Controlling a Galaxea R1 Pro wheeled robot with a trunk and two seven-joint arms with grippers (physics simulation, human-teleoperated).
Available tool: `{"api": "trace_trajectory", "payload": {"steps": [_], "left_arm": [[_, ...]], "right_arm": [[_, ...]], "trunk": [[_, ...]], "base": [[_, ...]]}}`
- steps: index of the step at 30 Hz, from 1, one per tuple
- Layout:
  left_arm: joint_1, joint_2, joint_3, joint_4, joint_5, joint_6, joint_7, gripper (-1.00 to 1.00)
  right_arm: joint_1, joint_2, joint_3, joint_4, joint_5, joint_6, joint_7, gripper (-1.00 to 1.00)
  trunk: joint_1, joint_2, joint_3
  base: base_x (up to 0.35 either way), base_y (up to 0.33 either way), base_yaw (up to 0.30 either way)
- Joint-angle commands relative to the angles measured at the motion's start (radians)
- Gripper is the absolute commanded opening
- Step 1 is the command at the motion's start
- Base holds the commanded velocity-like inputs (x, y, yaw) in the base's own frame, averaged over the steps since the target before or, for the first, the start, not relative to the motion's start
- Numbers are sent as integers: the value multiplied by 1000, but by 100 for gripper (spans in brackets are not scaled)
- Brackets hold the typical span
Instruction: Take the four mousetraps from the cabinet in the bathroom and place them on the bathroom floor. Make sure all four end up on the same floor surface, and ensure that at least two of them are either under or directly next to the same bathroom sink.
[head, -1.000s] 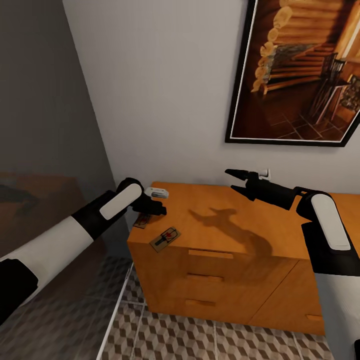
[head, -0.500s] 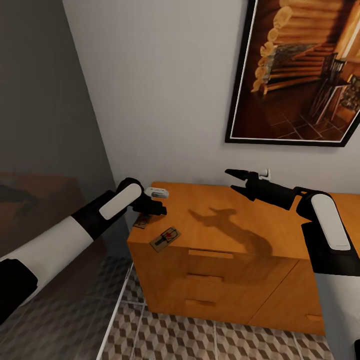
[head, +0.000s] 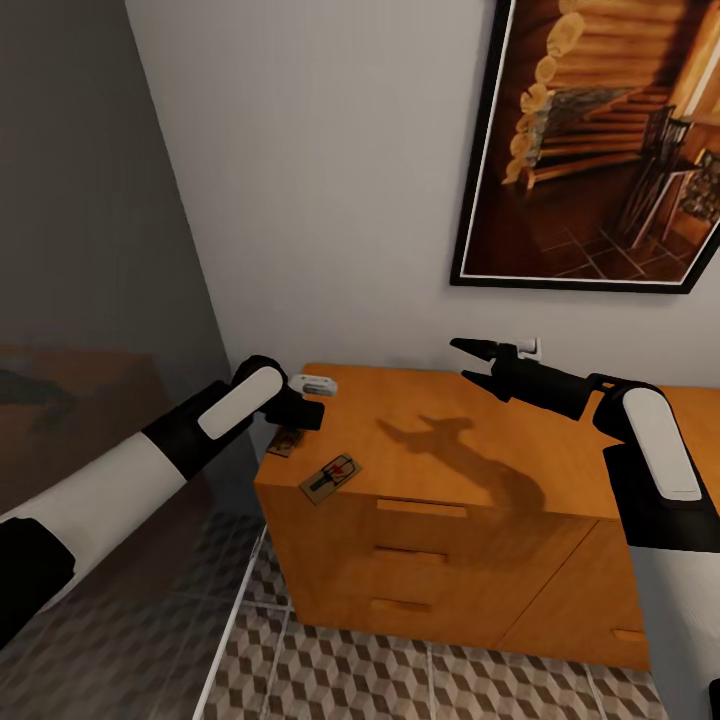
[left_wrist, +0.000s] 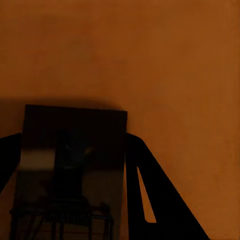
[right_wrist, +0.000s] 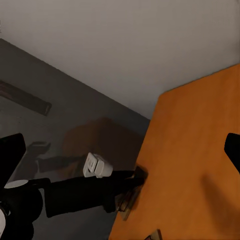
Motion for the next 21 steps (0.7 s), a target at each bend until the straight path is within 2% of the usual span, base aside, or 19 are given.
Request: {"api": "trace_trajectory", "payload": {"steps": [1,14,18,21], "left_arm": [[-1,1,-3,76,9,3,8,-100],[-1,0,-3,76,8,3,9,-100],[-2,-1,4,48,8,6,12,-100],[-12,-1,11,1,6,13,16,-100]], "right_arm": [[-1,0,0,-1,-10,3,-10,100],[-1,2,0,1,-11,3,-11,100],[-1,3,-2,5,-9,2,-15,100],[-1,4,19,6,-7,2,-17,100]], "trunk": [[0,0,-1],[0,0,-1],[0,0,-1],[0,0,-1]], "base": [[0,0,0],[0,0,0],[0,0,0],[0,0,0]]}}
